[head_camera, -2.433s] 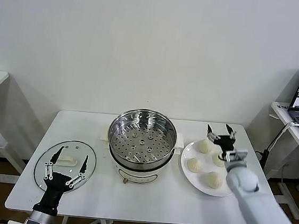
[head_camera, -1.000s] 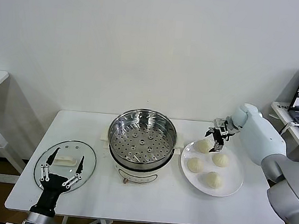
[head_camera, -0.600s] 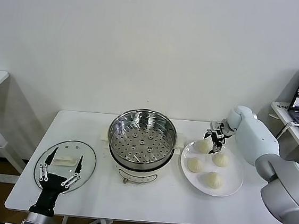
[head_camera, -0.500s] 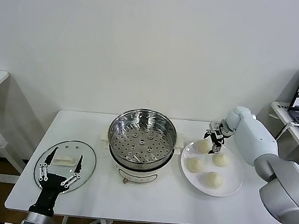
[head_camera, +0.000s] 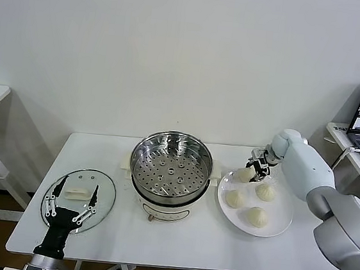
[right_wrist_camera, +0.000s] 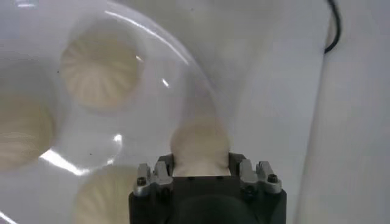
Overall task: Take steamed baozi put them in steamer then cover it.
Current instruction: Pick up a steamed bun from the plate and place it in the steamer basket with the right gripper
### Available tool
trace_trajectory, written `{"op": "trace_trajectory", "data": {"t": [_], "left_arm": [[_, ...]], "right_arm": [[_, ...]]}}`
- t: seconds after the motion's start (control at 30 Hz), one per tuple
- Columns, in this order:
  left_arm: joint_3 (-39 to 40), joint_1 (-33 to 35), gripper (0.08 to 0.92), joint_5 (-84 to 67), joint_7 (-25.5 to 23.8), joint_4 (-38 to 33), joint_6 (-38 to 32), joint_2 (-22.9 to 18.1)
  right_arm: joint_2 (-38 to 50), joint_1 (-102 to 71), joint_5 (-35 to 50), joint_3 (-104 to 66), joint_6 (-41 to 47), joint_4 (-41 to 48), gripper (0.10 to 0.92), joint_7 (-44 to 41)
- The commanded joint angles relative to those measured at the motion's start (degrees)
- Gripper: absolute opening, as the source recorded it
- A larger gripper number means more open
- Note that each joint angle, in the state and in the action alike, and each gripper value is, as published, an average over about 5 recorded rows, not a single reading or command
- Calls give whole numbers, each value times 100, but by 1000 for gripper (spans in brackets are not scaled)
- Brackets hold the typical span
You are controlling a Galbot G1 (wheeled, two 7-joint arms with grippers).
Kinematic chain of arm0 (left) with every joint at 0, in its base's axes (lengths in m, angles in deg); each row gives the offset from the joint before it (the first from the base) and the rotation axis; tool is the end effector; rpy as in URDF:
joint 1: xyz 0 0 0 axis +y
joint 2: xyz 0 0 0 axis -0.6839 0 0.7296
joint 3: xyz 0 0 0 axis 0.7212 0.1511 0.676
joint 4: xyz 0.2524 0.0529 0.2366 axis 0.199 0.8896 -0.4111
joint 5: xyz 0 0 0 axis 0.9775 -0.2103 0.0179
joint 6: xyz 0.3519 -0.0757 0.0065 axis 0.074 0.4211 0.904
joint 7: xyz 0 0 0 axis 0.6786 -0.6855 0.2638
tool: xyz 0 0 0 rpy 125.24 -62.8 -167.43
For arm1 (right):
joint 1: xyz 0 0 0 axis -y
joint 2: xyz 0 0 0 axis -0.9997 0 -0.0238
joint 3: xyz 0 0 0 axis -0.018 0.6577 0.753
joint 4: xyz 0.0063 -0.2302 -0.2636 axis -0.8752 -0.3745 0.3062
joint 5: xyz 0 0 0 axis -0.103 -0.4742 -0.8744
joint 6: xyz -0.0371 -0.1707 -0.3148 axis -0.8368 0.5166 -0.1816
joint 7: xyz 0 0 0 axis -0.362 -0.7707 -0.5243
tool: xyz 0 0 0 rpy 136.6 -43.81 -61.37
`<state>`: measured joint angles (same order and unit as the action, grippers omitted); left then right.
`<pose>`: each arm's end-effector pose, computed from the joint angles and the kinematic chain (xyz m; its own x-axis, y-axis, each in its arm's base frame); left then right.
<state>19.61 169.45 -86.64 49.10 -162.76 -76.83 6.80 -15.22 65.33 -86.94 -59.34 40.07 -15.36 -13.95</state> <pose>0.1552 0.0853 -0.3320 -0.9705 0.1077 -0.2156 0.0370 0.9505 0.3084 0.6446 -0.1495 -0.1817 -0.2978 -0.1681 0.9397 -0.8938 -0.2967 -0.3363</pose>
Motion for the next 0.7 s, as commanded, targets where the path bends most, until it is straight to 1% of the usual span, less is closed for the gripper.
{"op": "trace_trajectory", "data": {"t": [0.03,0.17,0.27,0.5,0.6,0.7], "left_arm": [[23,-11,823,-1,5,-79,40,9],[58,-6,823,0,11,-127,54,3],[68,5,823,1,18,-158,52,-3],[52,45,823,0,34,-245,47,-5],[43,69,823,1,38,-278,43,-11],[42,81,823,2,40,-294,36,-14]], "right_arm": [[580,898,883,724,-620,-1645,620,-669],[672,1634,1795,1539,-975,-2374,628,-987],[521,2086,2022,1890,-1330,-2763,634,-1155],[-150,2578,1960,2357,-1907,-3306,636,-1237],[-497,2500,1756,2455,-2077,-3273,636,-1227],[-886,2223,1354,2431,-2274,-2975,636,-1154]]}}
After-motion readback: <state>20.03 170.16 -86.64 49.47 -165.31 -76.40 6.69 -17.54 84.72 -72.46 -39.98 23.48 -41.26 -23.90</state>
